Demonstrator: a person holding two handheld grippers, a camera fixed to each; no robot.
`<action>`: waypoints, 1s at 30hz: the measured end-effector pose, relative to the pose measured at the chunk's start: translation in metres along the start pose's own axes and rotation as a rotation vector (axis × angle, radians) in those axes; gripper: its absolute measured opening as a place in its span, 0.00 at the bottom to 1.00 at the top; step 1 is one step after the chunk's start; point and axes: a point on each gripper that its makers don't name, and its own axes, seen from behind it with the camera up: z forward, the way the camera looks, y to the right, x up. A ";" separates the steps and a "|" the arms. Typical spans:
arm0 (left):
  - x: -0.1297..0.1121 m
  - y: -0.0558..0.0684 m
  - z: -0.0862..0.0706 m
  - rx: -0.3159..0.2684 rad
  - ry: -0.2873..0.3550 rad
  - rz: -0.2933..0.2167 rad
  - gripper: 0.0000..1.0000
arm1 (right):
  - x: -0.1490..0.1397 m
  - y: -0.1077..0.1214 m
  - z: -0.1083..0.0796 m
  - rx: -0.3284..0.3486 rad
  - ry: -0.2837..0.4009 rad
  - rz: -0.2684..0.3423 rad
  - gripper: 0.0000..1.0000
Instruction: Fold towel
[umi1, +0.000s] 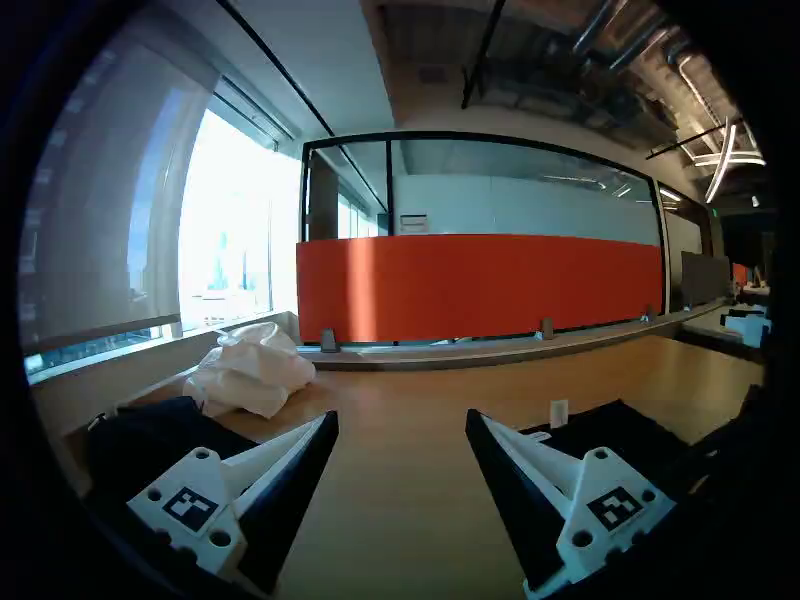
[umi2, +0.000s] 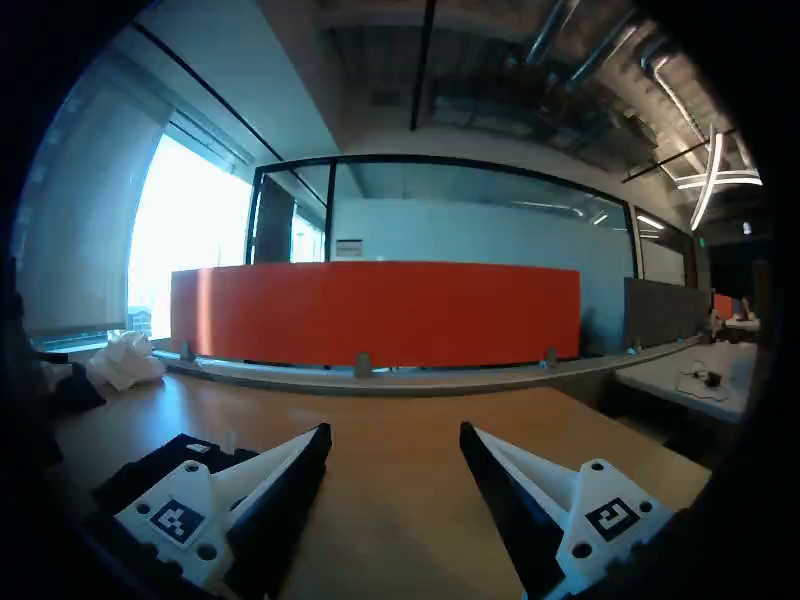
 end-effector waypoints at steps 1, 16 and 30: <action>0.006 0.001 -0.001 -0.001 0.000 -0.004 0.94 | 0.007 -0.001 -0.001 0.000 -0.002 -0.003 1.00; 0.093 0.032 -0.013 -0.084 -0.052 0.027 0.94 | 0.093 -0.014 -0.020 0.055 -0.065 -0.031 1.00; 0.080 0.069 -0.032 -0.263 -0.216 0.130 0.94 | 0.083 -0.049 -0.046 0.276 -0.236 -0.171 1.00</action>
